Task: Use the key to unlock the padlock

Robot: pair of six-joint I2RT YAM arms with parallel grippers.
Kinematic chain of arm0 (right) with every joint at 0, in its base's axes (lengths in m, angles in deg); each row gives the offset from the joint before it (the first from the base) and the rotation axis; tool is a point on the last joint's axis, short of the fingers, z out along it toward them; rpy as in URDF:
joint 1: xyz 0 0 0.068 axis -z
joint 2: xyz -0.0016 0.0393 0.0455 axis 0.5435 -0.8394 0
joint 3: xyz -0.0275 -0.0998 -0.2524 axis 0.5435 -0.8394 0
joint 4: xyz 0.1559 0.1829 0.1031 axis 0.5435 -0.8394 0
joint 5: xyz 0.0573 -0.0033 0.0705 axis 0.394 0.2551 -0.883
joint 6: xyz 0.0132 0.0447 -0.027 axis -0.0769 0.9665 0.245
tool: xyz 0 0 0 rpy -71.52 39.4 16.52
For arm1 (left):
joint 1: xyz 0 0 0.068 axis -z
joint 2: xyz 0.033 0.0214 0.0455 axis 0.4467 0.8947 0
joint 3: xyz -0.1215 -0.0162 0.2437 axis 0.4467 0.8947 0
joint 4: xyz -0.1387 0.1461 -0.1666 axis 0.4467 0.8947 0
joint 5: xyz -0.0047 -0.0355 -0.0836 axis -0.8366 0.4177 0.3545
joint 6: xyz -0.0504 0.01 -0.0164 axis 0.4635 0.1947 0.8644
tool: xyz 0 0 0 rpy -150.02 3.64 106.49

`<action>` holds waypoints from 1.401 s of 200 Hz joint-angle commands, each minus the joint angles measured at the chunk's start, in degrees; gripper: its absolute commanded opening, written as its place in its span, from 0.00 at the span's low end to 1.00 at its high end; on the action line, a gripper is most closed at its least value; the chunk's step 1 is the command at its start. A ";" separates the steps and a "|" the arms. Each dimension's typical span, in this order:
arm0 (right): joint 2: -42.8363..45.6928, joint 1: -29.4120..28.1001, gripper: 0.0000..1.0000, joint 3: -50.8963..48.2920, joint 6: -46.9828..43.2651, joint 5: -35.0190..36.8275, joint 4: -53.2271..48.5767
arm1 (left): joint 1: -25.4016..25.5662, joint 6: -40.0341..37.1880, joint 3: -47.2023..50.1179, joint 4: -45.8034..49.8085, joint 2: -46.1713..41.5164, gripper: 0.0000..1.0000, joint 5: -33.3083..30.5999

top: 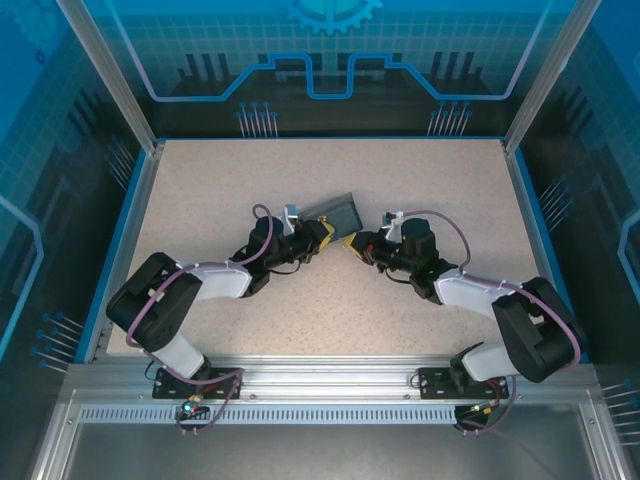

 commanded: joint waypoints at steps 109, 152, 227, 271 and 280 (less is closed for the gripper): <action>-3.00 -0.81 0.00 3.42 1.59 1.49 2.97 | -0.37 0.21 -1.96 -6.15 0.61 0.00 1.28; -3.62 -0.92 0.00 3.98 1.30 1.76 2.52 | -0.38 0.32 -1.78 -6.36 0.63 0.00 1.29; -5.26 -1.03 0.00 4.38 1.70 2.11 3.47 | -0.38 0.32 -2.20 -6.24 0.68 0.00 1.37; -5.45 -1.32 0.00 5.06 1.65 1.86 3.54 | -0.37 0.13 -2.14 -6.15 0.70 0.00 1.38; -5.37 -1.34 0.00 5.09 1.67 1.85 3.58 | -0.41 0.17 -2.14 -6.22 0.77 0.00 1.37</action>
